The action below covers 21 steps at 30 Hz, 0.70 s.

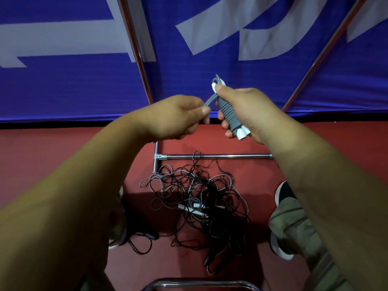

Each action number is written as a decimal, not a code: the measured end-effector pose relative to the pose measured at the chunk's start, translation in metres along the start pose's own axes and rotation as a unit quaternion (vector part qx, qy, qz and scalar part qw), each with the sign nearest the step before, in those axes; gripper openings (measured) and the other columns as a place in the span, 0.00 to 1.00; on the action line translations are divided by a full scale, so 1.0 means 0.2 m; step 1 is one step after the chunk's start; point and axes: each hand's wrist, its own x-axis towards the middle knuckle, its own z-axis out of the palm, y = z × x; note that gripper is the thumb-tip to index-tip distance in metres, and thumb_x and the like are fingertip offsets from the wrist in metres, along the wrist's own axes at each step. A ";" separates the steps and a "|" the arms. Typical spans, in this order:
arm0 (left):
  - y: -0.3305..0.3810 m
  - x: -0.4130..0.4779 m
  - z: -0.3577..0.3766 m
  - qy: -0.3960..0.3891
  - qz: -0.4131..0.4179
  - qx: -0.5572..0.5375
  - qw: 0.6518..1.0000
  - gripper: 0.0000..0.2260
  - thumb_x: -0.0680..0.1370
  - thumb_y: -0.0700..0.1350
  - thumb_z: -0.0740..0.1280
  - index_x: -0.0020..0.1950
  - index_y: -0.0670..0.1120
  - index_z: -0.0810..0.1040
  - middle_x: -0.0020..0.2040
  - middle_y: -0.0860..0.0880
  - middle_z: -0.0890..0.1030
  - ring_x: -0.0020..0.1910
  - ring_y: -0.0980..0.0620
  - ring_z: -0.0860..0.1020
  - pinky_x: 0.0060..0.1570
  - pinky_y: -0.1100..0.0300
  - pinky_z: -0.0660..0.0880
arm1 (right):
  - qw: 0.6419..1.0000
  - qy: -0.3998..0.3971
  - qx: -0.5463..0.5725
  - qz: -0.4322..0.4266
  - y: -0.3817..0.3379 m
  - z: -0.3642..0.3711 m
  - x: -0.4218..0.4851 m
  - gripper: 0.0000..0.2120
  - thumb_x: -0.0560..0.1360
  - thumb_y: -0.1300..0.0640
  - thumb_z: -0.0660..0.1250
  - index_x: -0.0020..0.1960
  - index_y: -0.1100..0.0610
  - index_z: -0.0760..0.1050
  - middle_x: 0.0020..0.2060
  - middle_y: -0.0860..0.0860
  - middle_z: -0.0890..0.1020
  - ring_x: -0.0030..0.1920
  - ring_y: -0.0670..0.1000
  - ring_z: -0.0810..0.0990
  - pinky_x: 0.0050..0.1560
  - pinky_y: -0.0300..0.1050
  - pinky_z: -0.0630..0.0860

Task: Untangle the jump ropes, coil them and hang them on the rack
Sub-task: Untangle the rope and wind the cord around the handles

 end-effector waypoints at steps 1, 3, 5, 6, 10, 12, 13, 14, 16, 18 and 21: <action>-0.01 0.01 0.00 0.017 -0.009 0.086 0.996 0.14 0.88 0.53 0.58 0.52 0.47 0.79 0.31 0.51 0.75 0.28 0.54 0.69 0.32 0.59 0.68 | 1.000 -0.002 -0.006 -0.001 0.00 0.00 -0.01 0.22 0.80 0.37 0.70 0.57 0.57 0.80 0.36 0.55 0.84 0.30 0.52 0.80 0.33 0.49 0.80; -0.05 0.02 0.00 0.046 -0.028 0.181 0.982 0.13 0.87 0.54 0.59 0.49 0.51 0.79 0.34 0.51 0.80 0.29 0.58 0.74 0.36 0.61 0.71 | 1.000 -0.013 -0.012 0.001 -0.02 0.01 -0.03 0.22 0.80 0.37 0.71 0.57 0.56 0.79 0.36 0.55 0.84 0.30 0.52 0.79 0.33 0.49 0.80; -0.06 0.03 0.02 0.055 -0.042 0.187 0.980 0.13 0.88 0.52 0.59 0.50 0.51 0.79 0.36 0.49 0.84 0.29 0.57 0.78 0.31 0.64 0.71 | 0.999 -0.034 -0.005 0.013 -0.03 0.03 -0.05 0.22 0.80 0.37 0.71 0.58 0.57 0.80 0.36 0.55 0.83 0.29 0.52 0.78 0.32 0.48 0.79; -0.07 0.03 0.03 0.056 -0.049 0.179 0.981 0.12 0.88 0.51 0.59 0.51 0.50 0.79 0.37 0.49 0.85 0.29 0.55 0.80 0.31 0.63 0.74 | 0.999 -0.047 0.001 0.019 -0.03 0.04 -0.06 0.23 0.80 0.38 0.71 0.58 0.58 0.80 0.37 0.55 0.83 0.29 0.52 0.78 0.31 0.48 0.78; -0.09 0.04 0.03 0.052 -0.061 0.108 0.991 0.11 0.88 0.51 0.60 0.53 0.50 0.80 0.43 0.52 0.87 0.34 0.50 0.86 0.43 0.37 0.83 | 0.991 -0.123 0.026 0.050 -0.05 0.06 -0.09 0.21 0.81 0.39 0.70 0.54 0.58 0.81 0.36 0.54 0.80 0.28 0.51 0.75 0.29 0.44 0.74; -0.07 0.04 0.02 0.060 -0.049 0.076 0.994 0.10 0.87 0.50 0.62 0.51 0.51 0.81 0.42 0.54 0.87 0.36 0.50 0.87 0.47 0.41 0.84 | 0.981 -0.176 0.039 0.073 -0.07 0.05 -0.10 0.20 0.82 0.39 0.67 0.53 0.57 0.79 0.35 0.52 0.78 0.27 0.49 0.73 0.27 0.42 0.72; -0.06 0.04 0.02 0.067 -0.043 0.070 0.994 0.10 0.87 0.47 0.62 0.48 0.52 0.81 0.40 0.55 0.87 0.37 0.52 0.87 0.45 0.48 0.84 | 0.975 -0.200 0.041 0.083 -0.07 0.04 -0.11 0.20 0.83 0.38 0.66 0.53 0.56 0.78 0.34 0.52 0.77 0.27 0.48 0.72 0.26 0.42 0.71; -0.04 0.04 0.02 0.078 -0.039 0.080 0.993 0.12 0.86 0.43 0.62 0.45 0.51 0.80 0.37 0.56 0.86 0.35 0.56 0.86 0.42 0.54 0.82 | 0.970 -0.222 0.042 0.091 -0.07 0.04 -0.12 0.20 0.83 0.38 0.65 0.53 0.56 0.78 0.34 0.51 0.76 0.26 0.48 0.71 0.25 0.41 0.70; -0.03 0.04 0.00 0.096 -0.023 0.121 0.988 0.14 0.84 0.40 0.63 0.41 0.50 0.79 0.34 0.52 0.84 0.31 0.61 0.82 0.36 0.61 0.76 | 0.958 -0.261 0.036 0.110 -0.07 0.04 -0.15 0.21 0.83 0.38 0.64 0.53 0.57 0.78 0.33 0.50 0.75 0.25 0.46 0.69 0.24 0.39 0.69; -0.03 0.02 -0.03 0.080 -0.002 0.124 0.989 0.13 0.82 0.37 0.65 0.40 0.48 0.81 0.36 0.50 0.84 0.31 0.61 0.79 0.36 0.62 0.74 | 0.944 -0.300 0.030 0.136 -0.07 0.04 -0.17 0.22 0.82 0.38 0.65 0.55 0.57 0.78 0.32 0.50 0.74 0.24 0.46 0.68 0.23 0.38 0.68; -0.04 -0.02 -0.06 0.020 0.057 0.052 0.997 0.11 0.80 0.32 0.70 0.56 0.45 0.86 0.49 0.49 0.88 0.47 0.57 0.85 0.46 0.64 0.80 | 0.922 -0.356 0.006 0.152 -0.05 0.06 -0.20 0.21 0.81 0.38 0.66 0.54 0.56 0.82 0.36 0.51 0.75 0.29 0.49 0.72 0.29 0.42 0.75</action>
